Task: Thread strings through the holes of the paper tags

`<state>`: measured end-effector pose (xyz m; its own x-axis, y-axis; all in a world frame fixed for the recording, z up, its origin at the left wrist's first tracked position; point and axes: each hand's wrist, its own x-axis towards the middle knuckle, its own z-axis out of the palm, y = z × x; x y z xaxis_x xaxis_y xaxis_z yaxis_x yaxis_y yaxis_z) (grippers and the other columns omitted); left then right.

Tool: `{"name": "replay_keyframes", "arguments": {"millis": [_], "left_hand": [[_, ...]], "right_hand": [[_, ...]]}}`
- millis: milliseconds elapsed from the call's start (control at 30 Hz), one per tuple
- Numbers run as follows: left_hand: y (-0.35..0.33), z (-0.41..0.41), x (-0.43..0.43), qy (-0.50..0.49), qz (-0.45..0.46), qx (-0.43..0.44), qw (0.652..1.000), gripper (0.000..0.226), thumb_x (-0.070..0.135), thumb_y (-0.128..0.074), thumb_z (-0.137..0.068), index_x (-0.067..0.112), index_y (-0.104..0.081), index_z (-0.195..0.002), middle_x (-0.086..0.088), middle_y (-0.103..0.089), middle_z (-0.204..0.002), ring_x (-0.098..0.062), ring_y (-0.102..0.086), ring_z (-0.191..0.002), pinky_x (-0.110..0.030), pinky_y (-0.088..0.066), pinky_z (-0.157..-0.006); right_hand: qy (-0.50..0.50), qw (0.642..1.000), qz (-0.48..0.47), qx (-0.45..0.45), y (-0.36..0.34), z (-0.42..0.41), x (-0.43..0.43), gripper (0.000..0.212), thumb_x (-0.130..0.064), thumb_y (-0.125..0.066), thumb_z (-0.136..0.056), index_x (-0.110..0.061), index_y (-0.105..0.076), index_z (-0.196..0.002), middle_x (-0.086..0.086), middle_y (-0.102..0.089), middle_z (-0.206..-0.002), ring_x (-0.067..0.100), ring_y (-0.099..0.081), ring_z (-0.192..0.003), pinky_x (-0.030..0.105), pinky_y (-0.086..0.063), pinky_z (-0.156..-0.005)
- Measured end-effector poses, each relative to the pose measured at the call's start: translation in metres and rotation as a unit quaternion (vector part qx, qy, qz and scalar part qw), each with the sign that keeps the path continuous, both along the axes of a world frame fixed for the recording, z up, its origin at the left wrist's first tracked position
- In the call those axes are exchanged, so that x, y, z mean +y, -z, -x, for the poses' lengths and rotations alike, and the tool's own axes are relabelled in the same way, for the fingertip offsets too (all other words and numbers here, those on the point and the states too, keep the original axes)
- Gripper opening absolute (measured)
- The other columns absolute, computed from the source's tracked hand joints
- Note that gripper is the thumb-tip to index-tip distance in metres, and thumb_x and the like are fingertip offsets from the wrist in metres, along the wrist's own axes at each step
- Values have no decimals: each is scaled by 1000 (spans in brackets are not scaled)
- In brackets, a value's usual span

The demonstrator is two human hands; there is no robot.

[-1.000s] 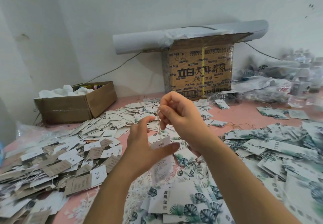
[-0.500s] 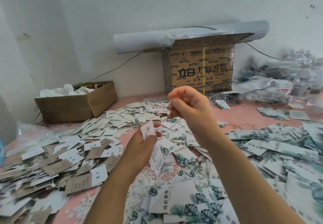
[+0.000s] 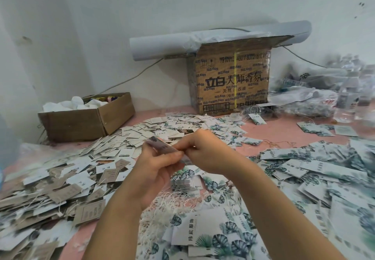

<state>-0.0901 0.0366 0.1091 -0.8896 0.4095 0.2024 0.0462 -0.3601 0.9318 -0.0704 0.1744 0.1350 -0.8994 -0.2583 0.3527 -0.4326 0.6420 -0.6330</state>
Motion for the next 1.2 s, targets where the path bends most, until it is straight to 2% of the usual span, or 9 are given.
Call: {"name": "replay_keyframes", "arguments": {"millis": [133,267,433,600,700,800,867,1000,1200], "left_hand": [[0,-1,2,-15,4,3,1000,12,-9,-47,-86,1,-53,-91,-12,-71,-79,-18,-70,-73,-26,-57,-62],[0,0,2,-48,43,-5,998,11,-1,-47,-92,6,-54,-97,-6,-62,-69,-9,-57,-52,-24,-51,-51],[10,10,-19,-76,299,56,950,29,-10,-51,-87,17,-60,-92,-2,-60,-84,-12,-53,-62,-19,-47,-52],[34,29,-39,-102,485,101,863,21,2,-55,-90,21,-62,-90,2,-61,-84,-9,-52,-64,-16,-41,-52],[48,34,-39,-102,543,111,826,6,19,-68,-85,23,-63,-85,7,-57,-77,-6,-52,-65,-18,-38,-55],[60,35,-35,-118,586,117,793,10,27,-72,-81,25,-63,-81,11,-58,-76,-3,-53,-67,-20,-39,-56],[65,33,-32,-124,607,115,776,7,27,-71,-81,25,-64,-80,12,-57,-74,-4,-53,-67,-23,-44,-60],[66,31,-29,-124,610,121,773,11,21,-68,-83,27,-69,-74,12,-64,-72,-5,-58,-68,-27,-52,-72],[56,31,-27,-131,512,116,841,12,19,-70,-83,23,-69,-72,11,-64,-72,-4,-58,-70,-19,-39,-59]], "right_hand": [[-36,997,56,-46,-1,-3,8,23,-3,-52,-88,-7,-72,-99,20,-70,-91,37,-62,-92,50,-50,-85],[-13,999,29,7,-1,1,9,23,-1,-55,-89,-8,-69,-105,4,-71,-95,22,-66,-86,31,-55,-79],[34,994,100,-40,-3,2,18,30,9,-48,-89,-14,-61,-103,1,-68,-97,20,-65,-96,36,-57,-76],[-58,966,-109,-225,-1,-5,32,37,5,-50,-86,-10,-60,-118,-15,-61,-91,6,-60,-87,20,-54,-71],[-103,919,-220,-311,5,-3,20,39,2,-54,-86,-9,-57,-124,-10,-60,-89,14,-58,-86,25,-51,-74],[-108,885,-282,-355,14,1,8,41,3,-55,-87,-10,-57,-125,-4,-56,-78,14,-54,-70,22,-48,-60],[-97,876,-304,-361,19,3,6,39,3,-55,-87,-12,-60,-123,4,-59,-90,15,-54,-72,25,-50,-61],[-83,878,-289,-372,20,5,7,31,-4,-59,-88,-10,-63,-117,14,-63,-117,16,-57,-83,35,-54,-76],[-32,933,-198,-300,25,13,12,19,-8,-57,-89,-7,-65,-107,6,-68,-91,13,-59,-70,24,-50,-60]]}}
